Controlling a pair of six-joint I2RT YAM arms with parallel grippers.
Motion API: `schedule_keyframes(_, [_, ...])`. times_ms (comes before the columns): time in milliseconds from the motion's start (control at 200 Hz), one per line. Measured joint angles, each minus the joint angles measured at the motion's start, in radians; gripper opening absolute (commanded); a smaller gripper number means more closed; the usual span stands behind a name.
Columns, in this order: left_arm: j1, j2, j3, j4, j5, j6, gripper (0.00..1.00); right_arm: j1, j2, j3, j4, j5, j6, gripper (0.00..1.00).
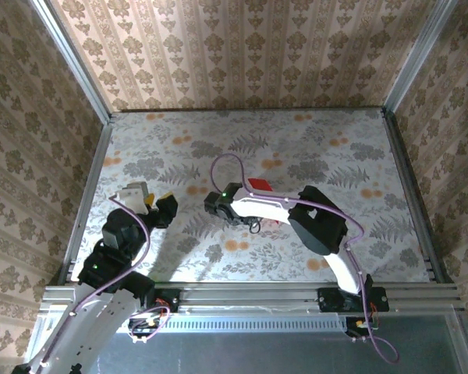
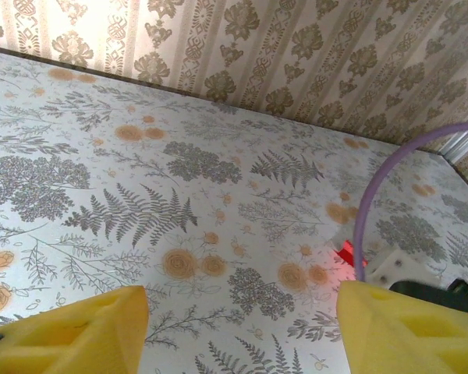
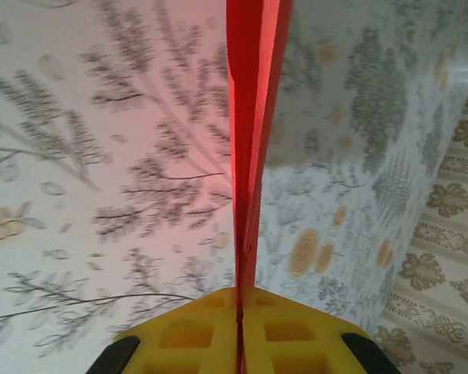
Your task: Fold a paper plane with a square sheet of paper (fold left side to right side)
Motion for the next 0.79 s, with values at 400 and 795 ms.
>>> schedule_keyframes(400, [0.014,0.034,-0.001,0.007,0.024,0.000,0.69,0.006,-0.030,-0.044,0.110,-0.209,-0.029,0.48])
schedule_keyframes(795, [0.046,0.159,-0.001,0.074,0.146,-0.032,0.75,-0.079,-0.466,-0.319,0.372,-0.481,-0.025,0.80])
